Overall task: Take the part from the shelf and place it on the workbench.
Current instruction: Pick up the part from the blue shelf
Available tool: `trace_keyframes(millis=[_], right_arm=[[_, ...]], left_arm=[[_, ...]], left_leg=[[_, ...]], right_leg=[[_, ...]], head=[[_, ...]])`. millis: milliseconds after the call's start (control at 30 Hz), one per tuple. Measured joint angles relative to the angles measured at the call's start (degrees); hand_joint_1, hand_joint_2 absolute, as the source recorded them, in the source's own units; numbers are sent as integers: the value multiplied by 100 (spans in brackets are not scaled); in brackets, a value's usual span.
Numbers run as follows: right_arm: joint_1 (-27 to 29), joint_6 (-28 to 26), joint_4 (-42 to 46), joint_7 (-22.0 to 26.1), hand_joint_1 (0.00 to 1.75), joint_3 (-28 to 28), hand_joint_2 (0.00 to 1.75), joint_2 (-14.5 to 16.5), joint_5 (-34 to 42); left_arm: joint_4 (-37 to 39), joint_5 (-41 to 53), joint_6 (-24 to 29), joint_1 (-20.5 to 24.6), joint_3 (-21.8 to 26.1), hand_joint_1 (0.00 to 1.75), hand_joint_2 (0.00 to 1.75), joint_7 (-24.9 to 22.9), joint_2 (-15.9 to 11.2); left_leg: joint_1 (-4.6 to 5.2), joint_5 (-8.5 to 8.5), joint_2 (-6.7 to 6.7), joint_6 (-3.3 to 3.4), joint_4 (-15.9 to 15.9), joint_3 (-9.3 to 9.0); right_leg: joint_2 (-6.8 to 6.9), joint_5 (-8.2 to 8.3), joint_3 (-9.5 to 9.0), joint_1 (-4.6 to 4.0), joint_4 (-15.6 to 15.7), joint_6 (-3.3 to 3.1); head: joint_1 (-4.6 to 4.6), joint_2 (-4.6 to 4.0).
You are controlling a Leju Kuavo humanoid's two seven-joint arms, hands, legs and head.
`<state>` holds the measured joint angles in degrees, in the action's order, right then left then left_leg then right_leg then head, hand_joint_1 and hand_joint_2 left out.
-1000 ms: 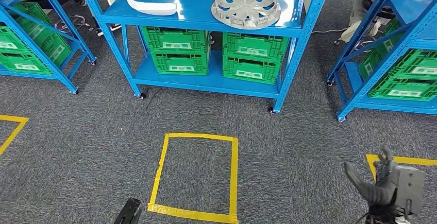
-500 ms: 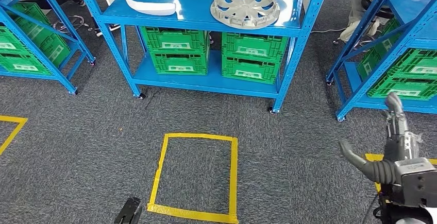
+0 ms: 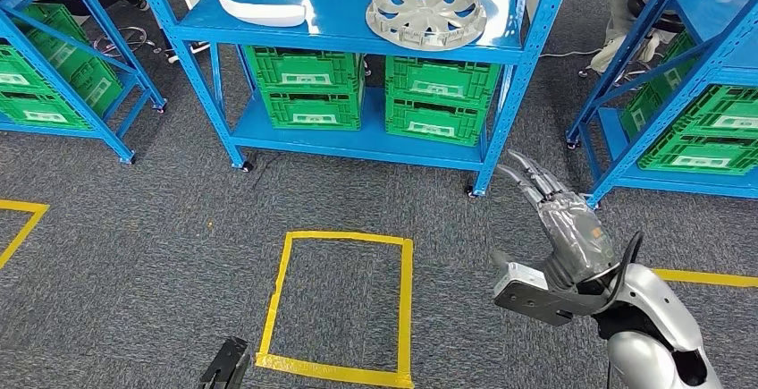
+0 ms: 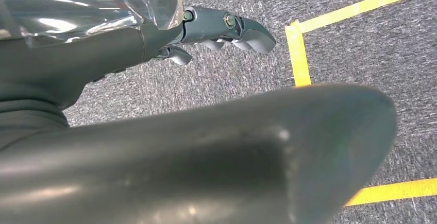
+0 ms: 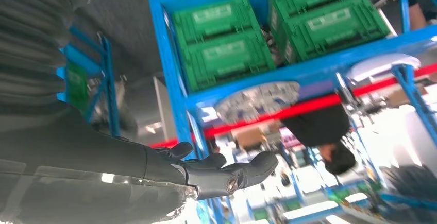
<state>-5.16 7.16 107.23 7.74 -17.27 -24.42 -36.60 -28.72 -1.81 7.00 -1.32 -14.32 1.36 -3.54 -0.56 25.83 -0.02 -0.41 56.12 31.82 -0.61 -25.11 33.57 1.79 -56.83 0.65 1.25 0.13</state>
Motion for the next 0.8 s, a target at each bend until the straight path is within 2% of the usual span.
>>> trace_keyframes(millis=[200,667,800], right_arm=[[-243,-110,-129,11,0,-347,175,-139,-100],[-351,-127,-267,11,0,-597,175,-222,-111],[-352,-264,-268,-206,0,-609,175,-218,-267]], left_arm=[[0,2,1,-2,25,0,0,-6,8],[4,2,3,-5,69,0,0,-7,13],[4,-18,18,-16,92,0,0,-10,17]], left_leg=[[0,0,-2,0,0,6],[0,0,-3,0,0,6],[0,0,-2,0,0,7]], right_leg=[[3,0,4,0,0,0],[2,0,5,0,0,0],[2,0,6,0,0,0]], head=[[1,0],[0,0],[1,0]])
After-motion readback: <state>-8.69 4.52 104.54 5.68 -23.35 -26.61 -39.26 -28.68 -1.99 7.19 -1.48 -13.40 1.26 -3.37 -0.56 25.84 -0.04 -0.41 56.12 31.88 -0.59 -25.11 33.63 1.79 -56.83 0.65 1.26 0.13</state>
